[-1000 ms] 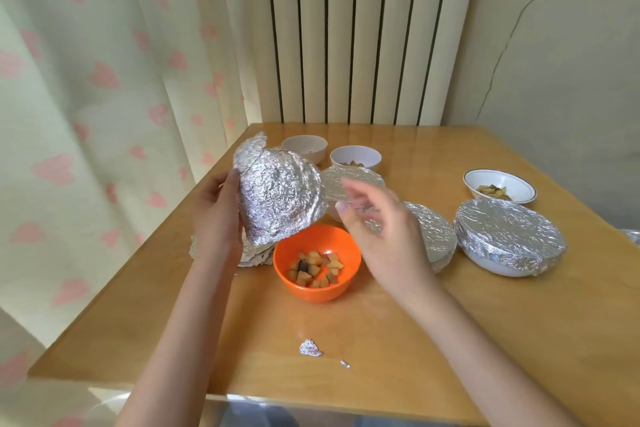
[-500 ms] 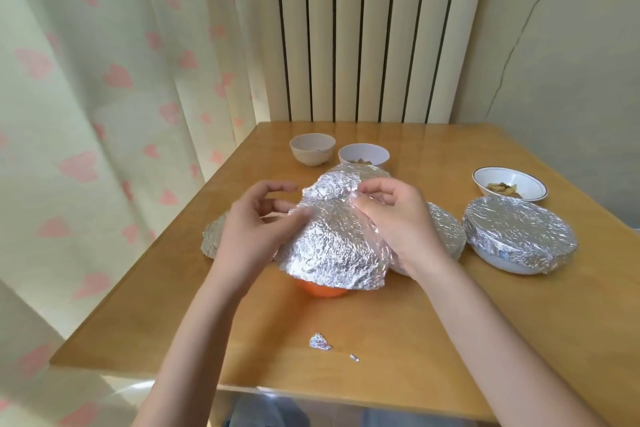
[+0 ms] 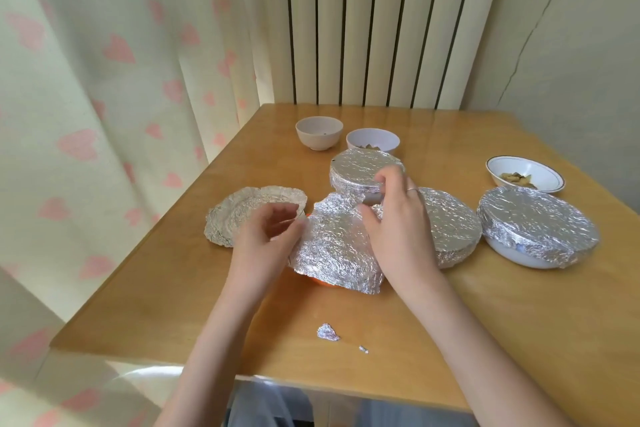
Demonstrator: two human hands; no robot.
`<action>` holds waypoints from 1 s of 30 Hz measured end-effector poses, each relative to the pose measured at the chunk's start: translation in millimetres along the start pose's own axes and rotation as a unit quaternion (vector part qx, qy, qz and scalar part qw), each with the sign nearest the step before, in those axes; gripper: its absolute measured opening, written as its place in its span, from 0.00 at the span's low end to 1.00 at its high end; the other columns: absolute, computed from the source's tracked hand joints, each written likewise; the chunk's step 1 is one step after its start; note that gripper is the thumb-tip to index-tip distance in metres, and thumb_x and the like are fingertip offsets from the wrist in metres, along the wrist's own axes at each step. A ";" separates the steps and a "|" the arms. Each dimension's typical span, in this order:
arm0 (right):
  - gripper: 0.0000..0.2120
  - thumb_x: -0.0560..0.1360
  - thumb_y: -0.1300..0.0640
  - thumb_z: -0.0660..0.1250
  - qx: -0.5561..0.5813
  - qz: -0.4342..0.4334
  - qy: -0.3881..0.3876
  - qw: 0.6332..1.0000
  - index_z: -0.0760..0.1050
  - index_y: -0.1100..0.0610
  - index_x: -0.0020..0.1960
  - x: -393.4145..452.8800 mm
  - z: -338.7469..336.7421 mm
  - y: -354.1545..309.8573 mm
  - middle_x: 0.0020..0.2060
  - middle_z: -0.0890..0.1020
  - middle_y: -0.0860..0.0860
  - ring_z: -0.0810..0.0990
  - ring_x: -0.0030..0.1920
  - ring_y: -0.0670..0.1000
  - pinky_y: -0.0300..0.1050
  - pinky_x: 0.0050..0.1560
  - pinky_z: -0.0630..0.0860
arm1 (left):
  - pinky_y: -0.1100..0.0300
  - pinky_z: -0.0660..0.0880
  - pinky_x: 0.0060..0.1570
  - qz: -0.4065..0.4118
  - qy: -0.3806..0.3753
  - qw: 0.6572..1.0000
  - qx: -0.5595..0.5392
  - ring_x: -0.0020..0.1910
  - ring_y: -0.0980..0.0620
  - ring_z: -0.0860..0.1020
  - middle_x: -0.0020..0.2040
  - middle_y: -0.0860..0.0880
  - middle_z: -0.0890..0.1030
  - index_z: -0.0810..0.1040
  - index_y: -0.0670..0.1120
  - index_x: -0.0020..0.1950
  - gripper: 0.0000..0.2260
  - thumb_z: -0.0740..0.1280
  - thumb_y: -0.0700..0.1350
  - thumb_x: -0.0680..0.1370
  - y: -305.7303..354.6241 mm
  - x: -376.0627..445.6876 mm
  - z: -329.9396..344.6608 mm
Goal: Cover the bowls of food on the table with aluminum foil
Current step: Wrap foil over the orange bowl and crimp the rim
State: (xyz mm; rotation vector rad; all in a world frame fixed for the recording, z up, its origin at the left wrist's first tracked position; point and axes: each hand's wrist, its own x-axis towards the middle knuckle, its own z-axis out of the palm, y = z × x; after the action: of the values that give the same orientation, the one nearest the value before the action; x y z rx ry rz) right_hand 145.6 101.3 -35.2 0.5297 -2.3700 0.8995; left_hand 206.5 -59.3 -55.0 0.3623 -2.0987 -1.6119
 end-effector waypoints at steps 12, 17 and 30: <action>0.11 0.75 0.64 0.67 0.267 0.160 0.063 0.948 0.71 0.50 0.52 -85.8 -39.4 -16.3 0.50 0.77 0.45 0.77 0.49 0.40 0.28 0.49 0.73 | 0.77 0.67 0.28 -0.117 -0.052 0.980 -0.150 0.28 0.68 0.75 0.34 0.61 0.78 0.78 0.47 0.62 0.11 0.60 0.41 0.82 4.3 -20.2 7.4; 0.13 0.77 0.63 0.64 0.477 0.348 -0.040 0.806 0.71 0.50 0.59 -88.4 -31.5 -16.7 0.57 0.79 0.45 0.78 0.55 0.38 0.32 0.53 0.73 | 0.69 0.76 0.39 -0.160 -0.051 0.965 -0.199 0.44 0.58 0.83 0.48 0.49 0.86 0.80 0.45 0.62 0.12 0.60 0.40 0.82 8.3 -25.3 0.7; 0.18 0.74 0.67 0.68 0.446 0.296 -0.010 0.844 0.70 0.47 0.56 -75.8 -24.8 -13.7 0.55 0.79 0.46 0.81 0.49 0.43 0.32 0.44 0.74 | 0.73 0.68 0.29 -0.091 0.043 0.992 -0.073 0.28 0.61 0.72 0.34 0.52 0.78 0.79 0.44 0.43 0.04 0.73 0.40 0.74 -0.1 -54.8 -15.4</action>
State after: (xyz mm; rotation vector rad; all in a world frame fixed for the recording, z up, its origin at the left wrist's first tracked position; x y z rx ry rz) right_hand 220.2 121.5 -59.4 0.0927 -2.0145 2.3177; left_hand 261.3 -46.2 -63.0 0.5773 -1.9168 -1.8063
